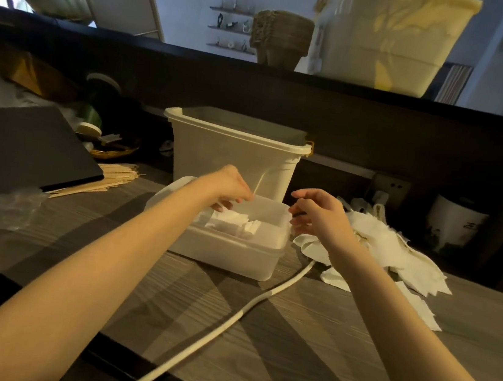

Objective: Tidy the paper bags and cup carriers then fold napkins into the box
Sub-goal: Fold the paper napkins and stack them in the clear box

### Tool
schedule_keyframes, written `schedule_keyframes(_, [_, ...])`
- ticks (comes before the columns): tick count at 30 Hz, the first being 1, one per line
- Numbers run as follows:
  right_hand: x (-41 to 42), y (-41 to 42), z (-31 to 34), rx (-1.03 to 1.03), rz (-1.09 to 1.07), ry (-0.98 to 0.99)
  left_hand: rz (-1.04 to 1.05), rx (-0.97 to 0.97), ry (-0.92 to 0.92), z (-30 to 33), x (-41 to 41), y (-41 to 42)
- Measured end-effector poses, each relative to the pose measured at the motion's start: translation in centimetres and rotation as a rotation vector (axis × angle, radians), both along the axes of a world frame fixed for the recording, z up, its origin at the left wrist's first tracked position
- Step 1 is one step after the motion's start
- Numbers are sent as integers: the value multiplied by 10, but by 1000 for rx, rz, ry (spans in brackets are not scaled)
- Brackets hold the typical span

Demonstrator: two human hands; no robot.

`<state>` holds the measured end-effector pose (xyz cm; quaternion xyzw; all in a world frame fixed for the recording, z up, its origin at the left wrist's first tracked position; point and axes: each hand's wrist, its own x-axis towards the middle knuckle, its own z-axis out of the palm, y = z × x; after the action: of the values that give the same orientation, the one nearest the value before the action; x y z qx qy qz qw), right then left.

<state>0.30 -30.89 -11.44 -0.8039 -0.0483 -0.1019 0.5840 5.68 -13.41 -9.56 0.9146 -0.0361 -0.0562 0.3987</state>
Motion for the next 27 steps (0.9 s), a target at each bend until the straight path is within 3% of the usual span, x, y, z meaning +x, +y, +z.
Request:
schedule_keyframes(8, [-31, -60, 23, -60, -158, -50, -35, -253, -253, 8, -26, -75])
schedule_keyframes(14, [-48, -117, 8, -68, -356, -43, -156, -390, -308, -6, -51, -138])
schedule_keyframes(22, [-63, -163, -42, -560, -530, 43, -247, -511, -242, -45, -64, -183])
schedule_keyframes(27, [-67, -166, -64, -868, -570, 217, -245, -561, -267, -61, -67, -188])
